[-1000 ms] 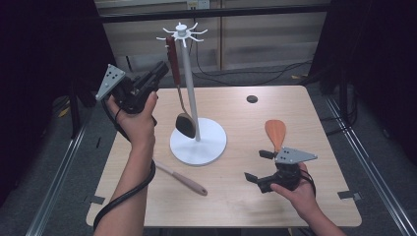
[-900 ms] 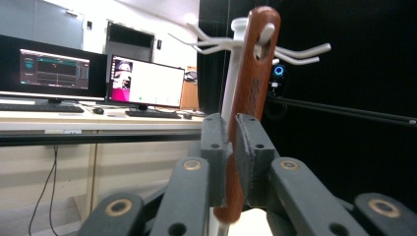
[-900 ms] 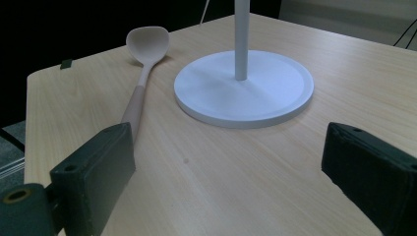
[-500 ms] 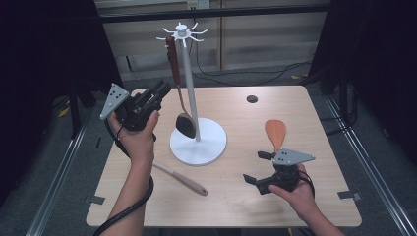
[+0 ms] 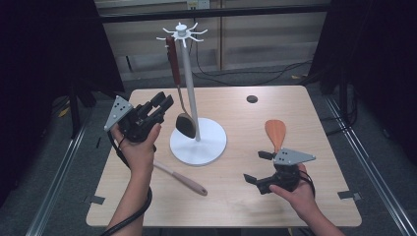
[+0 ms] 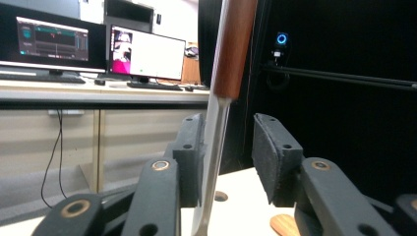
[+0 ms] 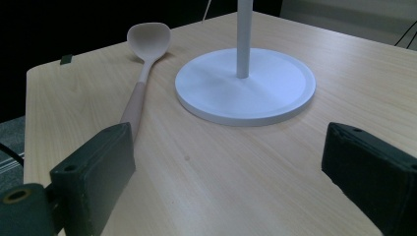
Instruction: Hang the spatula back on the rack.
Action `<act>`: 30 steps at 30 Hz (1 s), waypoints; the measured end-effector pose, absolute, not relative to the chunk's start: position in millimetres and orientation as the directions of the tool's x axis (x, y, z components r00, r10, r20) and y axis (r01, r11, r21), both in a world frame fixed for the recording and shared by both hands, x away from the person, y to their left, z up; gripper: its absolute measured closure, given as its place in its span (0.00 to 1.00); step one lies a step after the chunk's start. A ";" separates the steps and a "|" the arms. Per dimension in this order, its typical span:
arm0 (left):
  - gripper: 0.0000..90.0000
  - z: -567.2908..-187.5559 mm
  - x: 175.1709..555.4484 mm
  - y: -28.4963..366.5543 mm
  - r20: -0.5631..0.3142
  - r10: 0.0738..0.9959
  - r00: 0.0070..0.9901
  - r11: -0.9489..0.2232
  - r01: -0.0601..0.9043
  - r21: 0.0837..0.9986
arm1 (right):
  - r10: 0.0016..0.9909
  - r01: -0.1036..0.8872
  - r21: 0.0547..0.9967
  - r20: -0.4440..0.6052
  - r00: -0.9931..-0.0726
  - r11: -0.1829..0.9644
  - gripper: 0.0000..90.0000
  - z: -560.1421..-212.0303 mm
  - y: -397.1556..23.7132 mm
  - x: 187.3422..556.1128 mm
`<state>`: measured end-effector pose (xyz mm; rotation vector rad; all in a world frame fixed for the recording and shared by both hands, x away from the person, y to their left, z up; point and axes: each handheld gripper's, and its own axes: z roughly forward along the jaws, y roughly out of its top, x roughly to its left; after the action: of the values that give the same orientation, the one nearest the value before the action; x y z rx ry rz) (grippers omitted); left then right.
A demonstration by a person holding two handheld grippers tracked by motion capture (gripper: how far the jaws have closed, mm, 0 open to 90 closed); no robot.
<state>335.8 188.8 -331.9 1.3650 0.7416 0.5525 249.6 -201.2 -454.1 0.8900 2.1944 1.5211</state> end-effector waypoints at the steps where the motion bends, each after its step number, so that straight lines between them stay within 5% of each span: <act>1: 0.70 -333.7 335.4 188.8 -0.143 0.737 0.661 0.130 0.068 0.989 | 0.655 0.309 0.921 0.083 -0.751 0.237 0.06 -454.2 -201.3 249.5; 30: 0.40 -377.2 321.1 175.2 -0.132 0.730 0.670 0.058 0.132 0.990 | 0.656 0.310 0.920 0.081 -0.750 0.241 0.06 -454.8 -202.2 248.8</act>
<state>321.1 175.2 -377.2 1.4702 0.7594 0.5264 248.8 -202.2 -454.8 0.8940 2.1979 1.5123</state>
